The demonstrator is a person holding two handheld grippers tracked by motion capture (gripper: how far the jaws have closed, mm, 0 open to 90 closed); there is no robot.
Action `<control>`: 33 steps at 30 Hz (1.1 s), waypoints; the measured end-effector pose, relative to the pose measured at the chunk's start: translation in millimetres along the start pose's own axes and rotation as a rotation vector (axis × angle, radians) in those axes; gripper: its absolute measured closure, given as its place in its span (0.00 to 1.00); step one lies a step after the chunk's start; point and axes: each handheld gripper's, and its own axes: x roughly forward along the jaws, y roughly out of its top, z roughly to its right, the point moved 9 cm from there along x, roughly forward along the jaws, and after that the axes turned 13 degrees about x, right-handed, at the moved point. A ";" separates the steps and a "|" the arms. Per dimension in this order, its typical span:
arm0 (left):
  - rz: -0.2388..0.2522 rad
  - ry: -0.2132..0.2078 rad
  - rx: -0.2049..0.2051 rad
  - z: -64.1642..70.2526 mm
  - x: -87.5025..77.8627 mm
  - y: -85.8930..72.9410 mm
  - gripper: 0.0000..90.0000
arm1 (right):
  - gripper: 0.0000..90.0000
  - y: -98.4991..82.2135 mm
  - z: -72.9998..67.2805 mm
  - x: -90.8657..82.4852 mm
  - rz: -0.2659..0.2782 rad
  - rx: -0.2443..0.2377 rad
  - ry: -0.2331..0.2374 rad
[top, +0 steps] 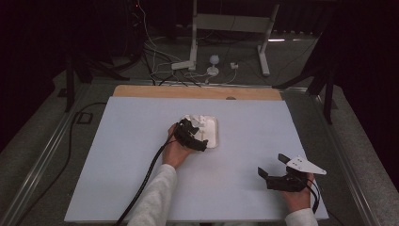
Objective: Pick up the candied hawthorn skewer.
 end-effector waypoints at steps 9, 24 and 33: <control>-0.043 -0.001 0.009 -3.0 -0.1 -8.3 0.58 | 0.00 -0.4 1.1 -0.4 -0.001 0.004 -0.002; -0.099 -0.022 -0.089 -15.3 -10.1 -16.7 1.00 | 0.00 -1.3 1.2 -0.2 -0.005 0.002 -0.002; -0.116 -0.056 -0.102 -17.8 -29.5 -28.3 1.00 | 0.00 -2.5 0.6 0.5 -0.011 0.003 -0.005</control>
